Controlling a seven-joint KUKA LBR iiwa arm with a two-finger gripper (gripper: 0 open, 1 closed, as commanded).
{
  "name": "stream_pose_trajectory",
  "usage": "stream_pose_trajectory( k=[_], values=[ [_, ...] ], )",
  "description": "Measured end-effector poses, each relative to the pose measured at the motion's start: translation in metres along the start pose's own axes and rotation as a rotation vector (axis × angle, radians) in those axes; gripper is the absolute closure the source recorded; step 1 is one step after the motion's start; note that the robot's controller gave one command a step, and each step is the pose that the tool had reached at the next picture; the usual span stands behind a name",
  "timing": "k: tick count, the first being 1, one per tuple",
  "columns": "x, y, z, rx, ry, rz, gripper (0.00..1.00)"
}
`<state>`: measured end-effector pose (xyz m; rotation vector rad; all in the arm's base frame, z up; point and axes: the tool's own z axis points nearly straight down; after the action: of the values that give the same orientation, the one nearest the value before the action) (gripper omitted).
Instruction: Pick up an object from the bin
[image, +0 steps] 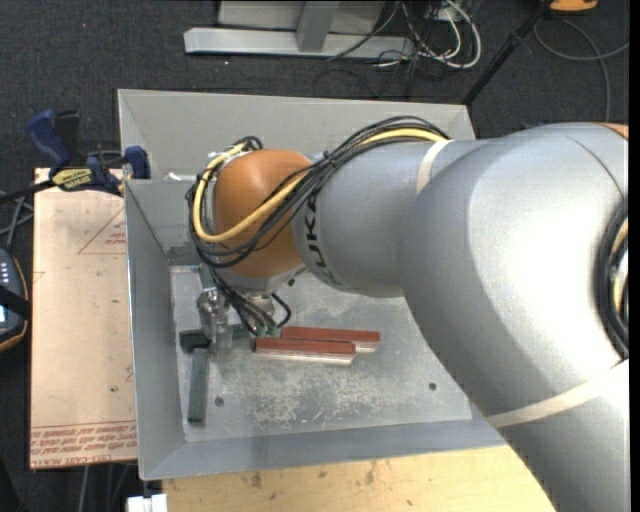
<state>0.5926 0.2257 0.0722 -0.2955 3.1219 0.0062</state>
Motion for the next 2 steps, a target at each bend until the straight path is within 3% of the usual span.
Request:
stream_pose_trajectory(
  k=[1, 2],
  values=[
    [0.0, 0.0, 0.0, 0.0, 0.0, 0.0, 1.0],
    [-0.006, -0.009, -0.079, 0.002, 0.003, -0.013, 1.0]
  ],
)
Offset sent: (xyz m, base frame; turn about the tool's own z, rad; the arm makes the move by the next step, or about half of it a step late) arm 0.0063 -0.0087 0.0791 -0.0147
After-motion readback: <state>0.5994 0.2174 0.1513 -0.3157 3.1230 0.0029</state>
